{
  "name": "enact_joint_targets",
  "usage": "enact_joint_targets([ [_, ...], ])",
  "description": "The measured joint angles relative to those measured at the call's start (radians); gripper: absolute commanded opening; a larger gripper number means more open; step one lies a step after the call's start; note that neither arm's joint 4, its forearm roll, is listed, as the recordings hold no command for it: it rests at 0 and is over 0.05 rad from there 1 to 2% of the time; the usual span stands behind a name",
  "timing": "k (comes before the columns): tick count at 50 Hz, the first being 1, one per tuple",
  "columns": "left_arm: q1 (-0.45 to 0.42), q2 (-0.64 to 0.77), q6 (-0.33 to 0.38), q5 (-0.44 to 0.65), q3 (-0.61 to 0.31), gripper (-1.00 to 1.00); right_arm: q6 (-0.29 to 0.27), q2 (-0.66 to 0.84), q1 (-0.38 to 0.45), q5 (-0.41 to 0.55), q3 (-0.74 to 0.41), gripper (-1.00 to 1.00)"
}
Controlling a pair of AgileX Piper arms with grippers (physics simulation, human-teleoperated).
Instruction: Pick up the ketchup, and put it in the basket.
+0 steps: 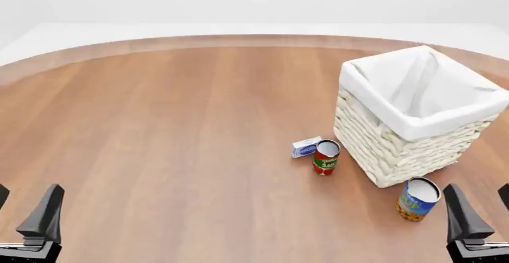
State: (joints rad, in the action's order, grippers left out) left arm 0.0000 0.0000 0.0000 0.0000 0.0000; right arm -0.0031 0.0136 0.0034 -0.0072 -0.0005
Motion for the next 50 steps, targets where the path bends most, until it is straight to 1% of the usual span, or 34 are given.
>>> enact_joint_targets([
  [10, 0.000, 0.000, 0.000, 0.000, 0.000, 1.00, -0.009, 0.024, 0.003, -0.011, 0.000, 1.00],
  [23, 0.000, 0.000, 0.000, 0.000, 0.000, 1.00, -0.025, 0.018, 0.019, -0.004, -0.002, 1.00],
  [29, 0.000, 0.000, 0.000, 0.000, 0.000, 1.00, -0.049, 0.008, 0.033, 0.005, -0.007, 1.00],
  [42, 0.000, 0.000, 0.000, 0.000, 0.000, 1.00, -0.112, 0.013, 0.109, -0.008, -0.023, 1.00],
  [50, 0.000, 0.000, 0.000, 0.000, 0.000, 1.00, -0.135, 0.056, 0.173, -0.054, -0.035, 1.00],
])
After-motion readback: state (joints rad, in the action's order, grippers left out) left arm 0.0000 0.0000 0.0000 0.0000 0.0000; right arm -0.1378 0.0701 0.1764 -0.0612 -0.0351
